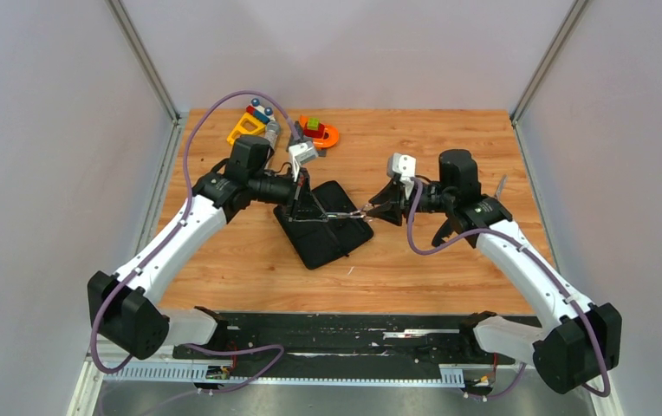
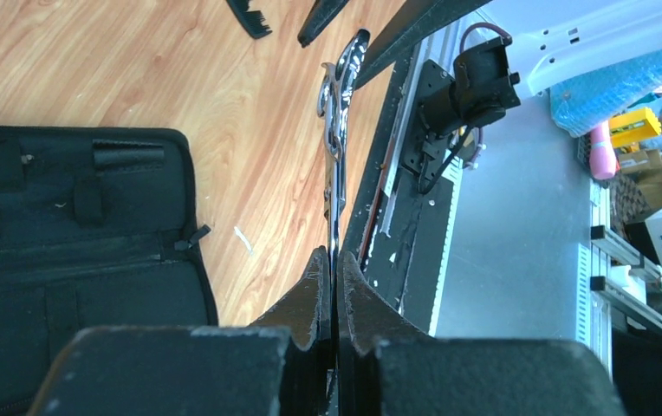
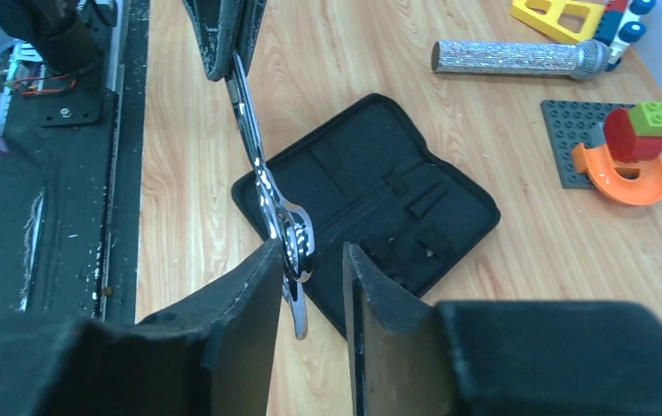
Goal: Sort the hair-cutting tools
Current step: Pick up the scissors from the center of the board.
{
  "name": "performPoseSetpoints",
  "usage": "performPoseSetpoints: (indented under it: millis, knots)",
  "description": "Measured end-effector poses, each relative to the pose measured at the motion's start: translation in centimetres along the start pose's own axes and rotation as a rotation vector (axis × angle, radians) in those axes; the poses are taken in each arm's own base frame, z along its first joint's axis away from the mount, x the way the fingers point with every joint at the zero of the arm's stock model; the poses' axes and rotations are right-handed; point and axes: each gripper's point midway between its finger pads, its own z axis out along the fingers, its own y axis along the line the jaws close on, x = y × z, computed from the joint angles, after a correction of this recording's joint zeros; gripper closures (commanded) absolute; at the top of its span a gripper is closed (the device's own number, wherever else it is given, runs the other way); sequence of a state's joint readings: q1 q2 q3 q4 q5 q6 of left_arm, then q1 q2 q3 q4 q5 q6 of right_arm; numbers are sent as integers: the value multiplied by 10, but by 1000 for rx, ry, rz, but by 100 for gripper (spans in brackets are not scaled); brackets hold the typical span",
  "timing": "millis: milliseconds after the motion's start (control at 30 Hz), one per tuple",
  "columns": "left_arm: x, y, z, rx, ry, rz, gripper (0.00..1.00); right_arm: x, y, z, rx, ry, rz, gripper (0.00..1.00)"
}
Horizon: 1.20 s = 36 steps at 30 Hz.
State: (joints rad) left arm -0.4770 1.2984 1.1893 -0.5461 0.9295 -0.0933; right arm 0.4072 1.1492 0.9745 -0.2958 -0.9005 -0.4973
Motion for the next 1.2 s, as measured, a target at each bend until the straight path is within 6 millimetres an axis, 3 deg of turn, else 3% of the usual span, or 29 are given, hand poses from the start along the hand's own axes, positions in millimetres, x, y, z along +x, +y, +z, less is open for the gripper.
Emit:
performPoseSetpoints:
  millis: [133, 200, 333, 400, 467, 533, 667, 1033, 1067, 1200]
  knots:
    - [-1, -2, -2, 8, 5, 32, 100, -1, 7, 1, -50, -18, 36, 97]
    - [-2, -2, -4, 7, 7, 57, 100, -2, 11, 1, -72, -26, 62, 100]
    - [-4, -3, -6, 5, 11, 99, 84, -2, 12, 0, -108, -40, 121, 100]
    - [-6, -1, -7, -2, 5, 106, 68, -2, 12, -1, -116, -44, 159, 100]
    - [-8, 2, -8, -12, -5, 101, 36, 0, 11, -2, -112, -40, 206, 100]
    - [-14, 8, -11, -29, -30, 83, 19, 3, 7, -3, -96, -33, 265, 100]
    - [-27, 28, -20, -109, -119, 23, 2, 5, 3, -3, -74, -26, 382, 100]
    - [-40, 65, -36, -322, -403, -200, 0, 9, -6, 3, 26, -70, 668, 100]
    - [-37, 74, -36, -345, -475, -295, 0, 5, -13, 4, 70, -95, 713, 100]
    - [-44, 82, -39, -373, -555, -410, 0, 0, -19, 6, 144, -115, 704, 100]
